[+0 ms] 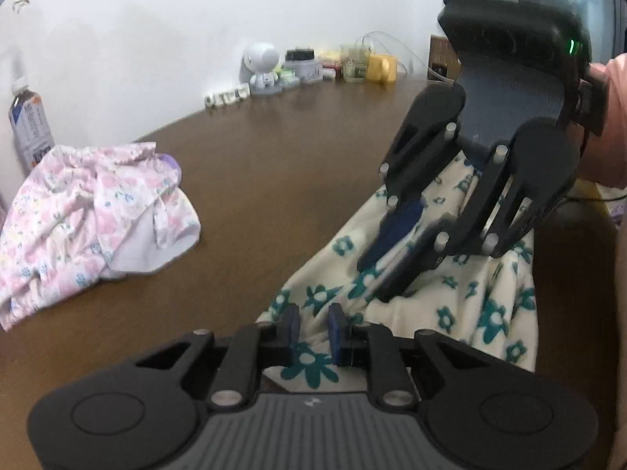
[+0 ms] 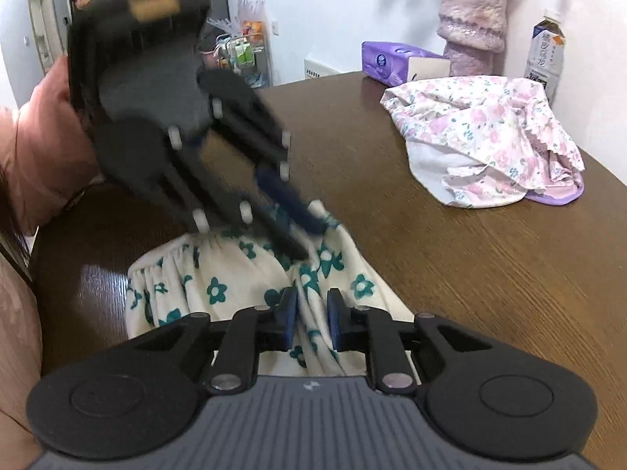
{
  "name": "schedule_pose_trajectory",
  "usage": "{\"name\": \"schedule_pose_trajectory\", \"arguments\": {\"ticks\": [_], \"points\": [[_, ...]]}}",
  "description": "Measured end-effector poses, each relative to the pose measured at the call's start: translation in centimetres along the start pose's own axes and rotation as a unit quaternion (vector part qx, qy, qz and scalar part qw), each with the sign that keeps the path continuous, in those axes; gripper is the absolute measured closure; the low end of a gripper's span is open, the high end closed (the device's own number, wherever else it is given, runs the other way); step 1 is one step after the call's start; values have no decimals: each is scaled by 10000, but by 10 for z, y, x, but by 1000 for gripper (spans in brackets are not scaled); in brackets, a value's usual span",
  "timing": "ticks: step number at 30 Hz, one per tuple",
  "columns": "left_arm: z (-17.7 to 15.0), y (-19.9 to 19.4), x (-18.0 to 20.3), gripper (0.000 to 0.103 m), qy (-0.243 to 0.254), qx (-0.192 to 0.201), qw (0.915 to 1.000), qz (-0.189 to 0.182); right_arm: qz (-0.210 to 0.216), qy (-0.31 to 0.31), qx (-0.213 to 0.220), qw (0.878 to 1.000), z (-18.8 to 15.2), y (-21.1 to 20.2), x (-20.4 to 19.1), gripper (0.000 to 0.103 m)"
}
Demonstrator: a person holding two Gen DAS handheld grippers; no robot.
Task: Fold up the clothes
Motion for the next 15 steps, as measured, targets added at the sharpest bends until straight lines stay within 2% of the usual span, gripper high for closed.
{"name": "schedule_pose_trajectory", "arguments": {"ticks": [4, 5, 6, 8, 9, 12, 15], "points": [[3, -14, 4, 90, 11, 177, 9998, 120, -121, 84, 142, 9998, 2, -12, 2, 86], [4, -20, 6, 90, 29, 271, 9995, 142, -142, 77, 10, 9999, -3, -8, 2, 86], [6, -27, 8, 90, 15, 388, 9992, 119, -162, 67, -135, 9998, -8, -4, 3, 86], [6, -42, 14, 90, -76, 593, 9982, -44, -103, 170, 6, 9998, -15, -2, 5, 86], [5, -46, 19, 90, -79, 602, 9981, -126, -71, 213, -1, 9997, -15, -3, 7, 86], [-6, -34, 34, 90, 3, 213, 9997, -102, -104, 140, -24, 9998, -11, -5, 4, 86], [-7, -27, 39, 91, -139, 224, 9996, 35, -36, 104, 207, 9997, -2, -17, -3, 86]]}}
Point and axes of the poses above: each gripper's, at about its wrist camera, not at the fingertips, and y roughly the way its jaws point, x to its right, z to its top, the point moved 2 cm from there along y, roughly the way its jaws point, and after that the axes turned 6 degrees about x, right-handed, at the moved point
